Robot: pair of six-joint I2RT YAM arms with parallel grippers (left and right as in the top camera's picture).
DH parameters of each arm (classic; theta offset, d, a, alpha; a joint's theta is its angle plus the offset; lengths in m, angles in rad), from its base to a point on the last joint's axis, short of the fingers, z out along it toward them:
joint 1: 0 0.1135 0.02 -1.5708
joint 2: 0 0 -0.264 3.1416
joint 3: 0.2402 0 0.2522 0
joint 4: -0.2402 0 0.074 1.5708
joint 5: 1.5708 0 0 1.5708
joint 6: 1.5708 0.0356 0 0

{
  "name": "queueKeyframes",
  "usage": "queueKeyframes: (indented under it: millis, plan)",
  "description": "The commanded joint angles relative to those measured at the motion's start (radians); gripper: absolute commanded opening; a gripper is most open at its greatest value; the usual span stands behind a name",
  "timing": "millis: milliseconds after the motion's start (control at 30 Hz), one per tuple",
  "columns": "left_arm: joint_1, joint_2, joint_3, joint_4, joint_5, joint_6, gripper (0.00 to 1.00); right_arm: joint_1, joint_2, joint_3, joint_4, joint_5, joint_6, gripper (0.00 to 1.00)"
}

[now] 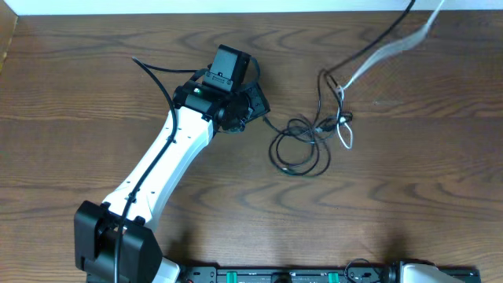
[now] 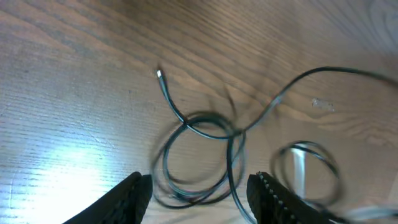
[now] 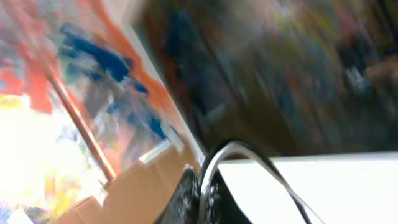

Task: Untangle cables
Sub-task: 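Pull the white cable up and right with the right gripper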

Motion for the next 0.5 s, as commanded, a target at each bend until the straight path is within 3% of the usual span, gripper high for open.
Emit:
queueKeyframes:
  millis: [0,67,167,333,467]
  plan:
    - [0.001,-0.006,-0.006,-0.004,-0.011,0.013,0.55,0.043,0.068,-0.018,-0.363,0.136,-0.15,0.01]
    - [0.001,-0.006,-0.006,-0.003,-0.011,0.013,0.55,0.054,0.096,-0.021,-0.463,0.18,-0.096,0.01]
    - [0.001,-0.006,-0.006,-0.003,-0.01,0.013,0.55,0.055,0.134,-0.021,-0.375,0.074,0.004,0.01]
    - [-0.007,-0.006,-0.006,-0.004,0.098,0.018,0.55,0.056,0.172,-0.021,0.161,-0.122,0.259,0.01]
    - [-0.031,-0.006,-0.006,-0.003,0.08,0.032,0.55,0.055,0.169,-0.021,0.518,-0.123,0.303,0.01]
